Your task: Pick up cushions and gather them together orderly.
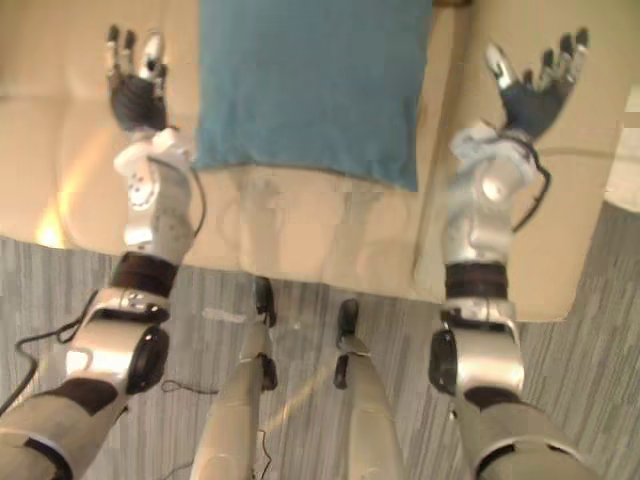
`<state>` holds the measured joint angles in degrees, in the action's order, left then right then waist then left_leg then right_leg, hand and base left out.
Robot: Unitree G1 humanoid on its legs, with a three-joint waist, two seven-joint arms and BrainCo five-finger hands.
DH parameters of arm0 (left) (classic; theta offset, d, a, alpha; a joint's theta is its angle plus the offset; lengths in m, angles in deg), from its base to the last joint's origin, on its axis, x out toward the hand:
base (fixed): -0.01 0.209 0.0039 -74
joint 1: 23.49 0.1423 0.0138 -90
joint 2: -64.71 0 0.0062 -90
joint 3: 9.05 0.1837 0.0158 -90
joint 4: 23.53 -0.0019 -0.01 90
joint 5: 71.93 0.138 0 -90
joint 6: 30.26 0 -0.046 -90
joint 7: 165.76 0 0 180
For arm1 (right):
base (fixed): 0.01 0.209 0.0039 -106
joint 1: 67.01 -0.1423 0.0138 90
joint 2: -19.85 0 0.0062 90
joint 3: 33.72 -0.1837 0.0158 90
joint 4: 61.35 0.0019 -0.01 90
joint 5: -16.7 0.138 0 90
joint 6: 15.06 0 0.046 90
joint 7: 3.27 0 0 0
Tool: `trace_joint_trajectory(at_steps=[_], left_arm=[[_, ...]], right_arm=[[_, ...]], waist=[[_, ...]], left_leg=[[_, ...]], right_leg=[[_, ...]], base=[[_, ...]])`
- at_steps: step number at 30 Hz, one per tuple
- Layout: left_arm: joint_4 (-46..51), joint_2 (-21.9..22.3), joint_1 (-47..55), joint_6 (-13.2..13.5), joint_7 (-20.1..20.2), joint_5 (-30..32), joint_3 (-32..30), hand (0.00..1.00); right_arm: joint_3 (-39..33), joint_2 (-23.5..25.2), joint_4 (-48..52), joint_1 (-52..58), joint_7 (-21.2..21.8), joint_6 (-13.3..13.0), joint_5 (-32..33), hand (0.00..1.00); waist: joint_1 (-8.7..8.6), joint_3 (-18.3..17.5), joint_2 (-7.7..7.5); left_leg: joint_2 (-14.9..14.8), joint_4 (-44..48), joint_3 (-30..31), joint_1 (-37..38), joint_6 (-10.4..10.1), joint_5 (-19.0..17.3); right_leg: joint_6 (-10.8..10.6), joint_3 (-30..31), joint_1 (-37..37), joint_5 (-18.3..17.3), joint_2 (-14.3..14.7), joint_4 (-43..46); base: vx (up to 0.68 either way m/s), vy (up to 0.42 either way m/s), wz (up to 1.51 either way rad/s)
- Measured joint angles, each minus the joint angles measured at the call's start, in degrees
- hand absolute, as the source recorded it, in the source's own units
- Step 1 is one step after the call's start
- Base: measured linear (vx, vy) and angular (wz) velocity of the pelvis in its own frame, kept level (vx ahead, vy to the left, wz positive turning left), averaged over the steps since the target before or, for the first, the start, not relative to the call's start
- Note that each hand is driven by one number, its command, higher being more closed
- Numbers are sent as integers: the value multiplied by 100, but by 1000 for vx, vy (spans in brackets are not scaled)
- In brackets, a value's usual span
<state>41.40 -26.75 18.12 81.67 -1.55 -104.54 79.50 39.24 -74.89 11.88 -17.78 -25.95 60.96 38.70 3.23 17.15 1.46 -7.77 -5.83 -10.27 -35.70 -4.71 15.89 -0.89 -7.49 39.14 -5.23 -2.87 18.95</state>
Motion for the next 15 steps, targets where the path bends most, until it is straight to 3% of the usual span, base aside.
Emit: trace_joint_trajectory(at_steps=[4, 8, 10, 15], left_arm=[[595, 235, 1333, 17, 177, 240, 82, 0], [744, 768, 2930, -149, 618, 625, 470, 0], [663, 921, 3474, -259, 768, 754, 597, 0], [-664, 1310, 4532, -629, 1152, 1365, 686, 0]], right_arm=[[-78, 554, 701, 1424, 282, -34, -250, 0], [182, 1379, 922, 3096, 820, -19, -643, 0], [338, 1603, 846, 3608, 1012, -9, -727, 0], [458, 2036, -514, 4467, 1546, 133, -1029, 0]], waist=[[-4, -30, -33], [-9, -203, -198], [-6, -283, -233], [-1, -909, -223]], left_leg=[[16, -1, -5, 420, 40, -89], [62, 0, -3, 906, 57, -174], [85, -1, -7, 1165, 43, -228], [161, 0, -18, 1903, 31, -470]], right_leg=[[-24, 23, -412, -38, -11, -23], [-46, 7, -916, -162, -57, -21], [-47, -7, -1177, -223, -83, -24], [-104, -63, -1978, -392, -164, -178]], base=[[-3, -31, -1], [45, -31, 7], [57, -38, 10], [69, -17, 5]])
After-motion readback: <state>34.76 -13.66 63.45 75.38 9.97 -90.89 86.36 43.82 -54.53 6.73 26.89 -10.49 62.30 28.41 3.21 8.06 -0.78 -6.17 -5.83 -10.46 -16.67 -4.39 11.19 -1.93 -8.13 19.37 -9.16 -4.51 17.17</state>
